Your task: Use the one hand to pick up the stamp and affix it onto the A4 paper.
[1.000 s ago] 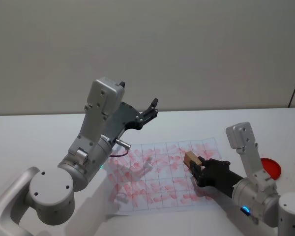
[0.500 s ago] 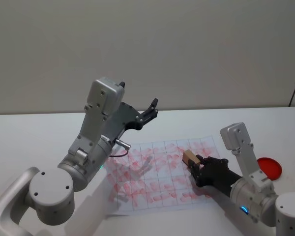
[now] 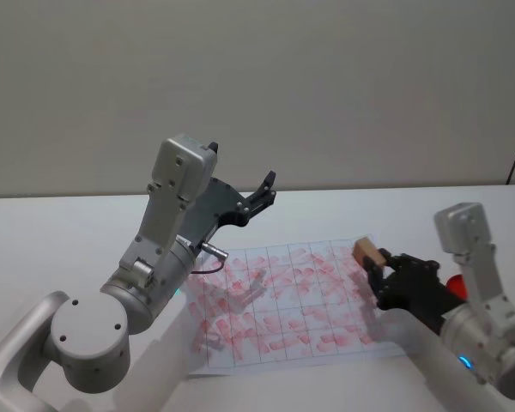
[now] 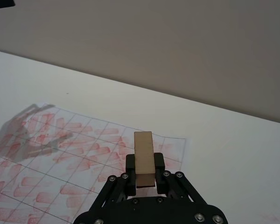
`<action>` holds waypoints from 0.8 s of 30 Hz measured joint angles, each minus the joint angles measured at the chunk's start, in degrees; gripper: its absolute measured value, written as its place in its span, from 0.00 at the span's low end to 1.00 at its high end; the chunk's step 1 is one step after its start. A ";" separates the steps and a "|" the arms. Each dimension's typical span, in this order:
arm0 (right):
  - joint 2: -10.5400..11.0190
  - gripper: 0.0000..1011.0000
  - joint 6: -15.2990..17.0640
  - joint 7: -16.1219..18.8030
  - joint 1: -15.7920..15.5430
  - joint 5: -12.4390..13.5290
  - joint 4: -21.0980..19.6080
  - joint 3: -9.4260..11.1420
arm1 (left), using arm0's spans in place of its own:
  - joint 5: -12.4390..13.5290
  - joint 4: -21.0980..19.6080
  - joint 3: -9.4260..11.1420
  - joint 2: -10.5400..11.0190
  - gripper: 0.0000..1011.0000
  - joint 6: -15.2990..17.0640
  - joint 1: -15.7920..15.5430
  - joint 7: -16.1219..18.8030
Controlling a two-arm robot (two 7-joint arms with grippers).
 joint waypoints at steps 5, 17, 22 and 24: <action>1.67 0.21 0.04 -2.62 -2.42 2.04 -2.60 1.01 | 0.00 0.00 0.00 0.00 0.99 0.00 0.00 0.00; 5.58 0.21 -0.21 -9.47 -7.56 5.42 -6.49 4.01 | 0.00 0.00 0.00 0.00 0.99 0.00 0.00 0.00; 6.78 0.21 -0.92 -11.72 -8.35 5.85 -6.93 5.25 | 0.00 0.00 0.00 0.00 0.99 0.00 0.00 0.00; 7.21 0.21 -1.07 -12.42 -8.49 5.98 -7.02 5.72 | 0.00 0.00 0.00 0.00 0.99 0.00 0.00 0.00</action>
